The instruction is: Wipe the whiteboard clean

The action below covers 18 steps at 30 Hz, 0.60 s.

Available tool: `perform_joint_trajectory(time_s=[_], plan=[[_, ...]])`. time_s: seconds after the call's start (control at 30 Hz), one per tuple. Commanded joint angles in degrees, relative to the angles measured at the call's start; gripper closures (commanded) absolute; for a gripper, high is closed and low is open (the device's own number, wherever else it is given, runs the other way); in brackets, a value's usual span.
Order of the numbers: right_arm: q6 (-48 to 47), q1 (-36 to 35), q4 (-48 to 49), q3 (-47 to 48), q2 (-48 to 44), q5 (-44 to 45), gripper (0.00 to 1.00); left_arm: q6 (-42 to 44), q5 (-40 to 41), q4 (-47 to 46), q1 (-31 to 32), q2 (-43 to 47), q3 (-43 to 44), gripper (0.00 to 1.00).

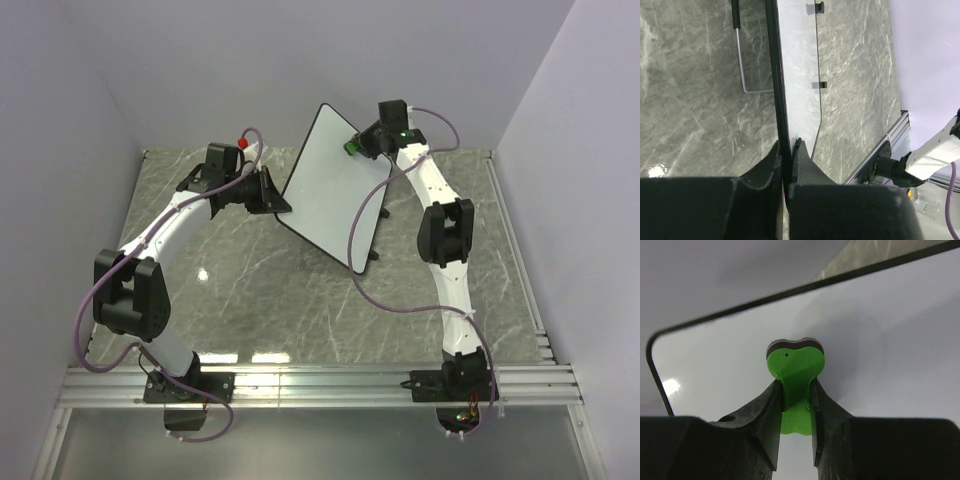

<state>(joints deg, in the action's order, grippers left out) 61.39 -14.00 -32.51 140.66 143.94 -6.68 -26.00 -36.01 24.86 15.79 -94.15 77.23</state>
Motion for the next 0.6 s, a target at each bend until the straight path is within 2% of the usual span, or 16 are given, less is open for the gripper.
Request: perform_joint_trajectory(time_s=[0.0,0.1,0.27,0.37,0.4,0.47,0.5,0.57], plan=[[6.4,-1.6,4.6,1.0,2.9,6.6,1.00,12.1,-2.4,7.4,6.0,-1.1,-3.8,1.00],[6.9,-1.7,5.8,1.4,3.5,9.5,1.00,12.0,-2.8,6.8,6.0,-1.1,-4.5,1.00],[4.0,-1.6,5.0,1.1,3.5,8.7,1.00,11.9,-3.0,6.7,6.0,-1.9,-3.9,1.00],[0.7,-1.6,8.0,-7.8,-1.8,7.7,1.00,11.9,-1.3,7.2,6.0,-2.6,-3.0,1.00],[-1.2,-1.5,9.6,-15.3,-6.7,7.6,1.00,11.9,-0.3,7.6,6.0,-2.8,-2.7,1.00],[-2.3,-0.2,14.8,-24.3,-16.3,7.8,1.00,11.9,0.7,8.1,6.0,-3.3,-1.7,1.00],[-2.3,0.3,16.7,-33.9,-19.8,7.8,1.00,11.9,1.5,8.4,6.0,-3.5,-1.3,1.00],[-2.2,2.4,19.1,-42.7,-26.3,8.3,1.00,11.9,2.4,8.8,5.9,-4.2,0.0,1.00]])
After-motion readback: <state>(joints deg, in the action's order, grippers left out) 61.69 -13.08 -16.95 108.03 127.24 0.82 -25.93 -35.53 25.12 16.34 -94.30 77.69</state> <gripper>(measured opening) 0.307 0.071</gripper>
